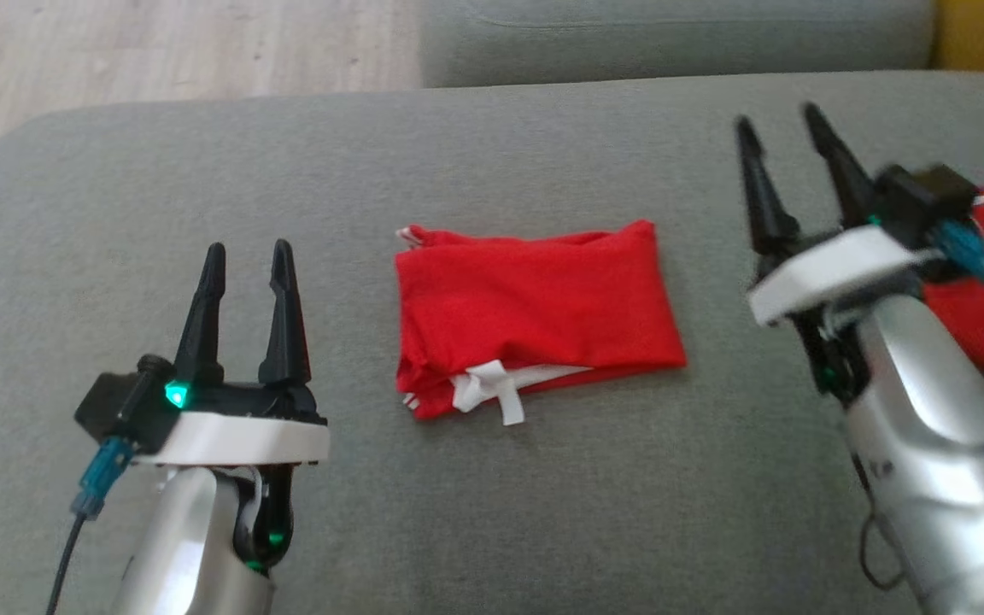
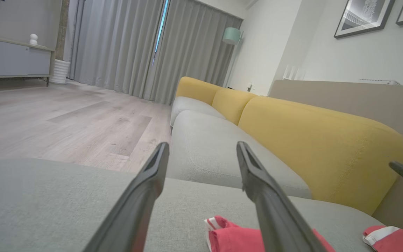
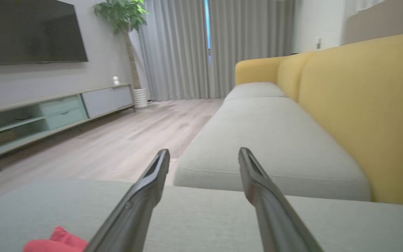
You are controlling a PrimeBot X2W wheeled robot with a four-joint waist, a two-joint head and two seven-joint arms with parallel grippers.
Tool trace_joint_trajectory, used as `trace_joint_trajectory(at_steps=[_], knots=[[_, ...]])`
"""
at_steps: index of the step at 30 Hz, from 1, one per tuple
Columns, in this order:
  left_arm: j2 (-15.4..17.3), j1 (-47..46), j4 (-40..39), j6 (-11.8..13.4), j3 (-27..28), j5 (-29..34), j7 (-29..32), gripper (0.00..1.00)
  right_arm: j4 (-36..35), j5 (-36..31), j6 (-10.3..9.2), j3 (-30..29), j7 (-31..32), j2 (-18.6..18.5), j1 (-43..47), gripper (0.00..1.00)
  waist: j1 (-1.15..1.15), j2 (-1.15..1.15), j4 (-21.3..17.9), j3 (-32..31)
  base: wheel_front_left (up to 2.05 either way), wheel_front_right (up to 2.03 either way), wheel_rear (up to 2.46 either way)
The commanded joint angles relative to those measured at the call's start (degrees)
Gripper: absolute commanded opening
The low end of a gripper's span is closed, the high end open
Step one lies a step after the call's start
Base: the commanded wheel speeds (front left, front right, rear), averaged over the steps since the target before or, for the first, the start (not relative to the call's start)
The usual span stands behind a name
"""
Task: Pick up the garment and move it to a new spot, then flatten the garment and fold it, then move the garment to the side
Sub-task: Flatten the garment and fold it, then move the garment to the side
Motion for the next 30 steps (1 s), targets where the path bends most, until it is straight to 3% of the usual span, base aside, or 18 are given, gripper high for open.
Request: trace_joint_trajectory(at_steps=[1,6,12,24,30], knots=[[0.5,-2.2,-2.0,-0.3,2.3,0.6,-0.3,1.0,-3.1,-2.4,0.37,-1.4,-0.6,0.8,2.2,1.0,0.0,0.0,-1.5,0.0,0.0,0.0,0.0],[0.2,-1.3,-1.9,-0.3,2.9,2.2,-0.3,1.0,-9.5,-10.7,0.37,-9.0,-0.6,2.3,9.6,1.0,0.0,0.0,-3.0,0.0,0.0,0.0,0.0],[-0.3,2.0,-1.1,-0.3,4.0,3.5,-0.3,1.0,-15.6,-14.8,0.37,-14.3,-0.6,5.6,18.2,1.0,0.0,0.0,-3.8,-0.1,0.0,0.0,0.0],[-0.6,3.0,-1.1,-0.3,3.8,3.7,-0.3,1.0,-17.2,-16.2,0.37,-15.3,-0.6,6.9,21.1,1.0,0.0,0.0,-2.6,0.0,0.0,0.0,0.0],[-0.7,1.6,-1.3,-0.3,1.3,2.7,-0.3,1.0,-14.0,-15.5,0.37,-13.5,0.8,6.9,18.7,1.0,0.0,0.0,0.1,1.6,0.0,0.0,0.0]])
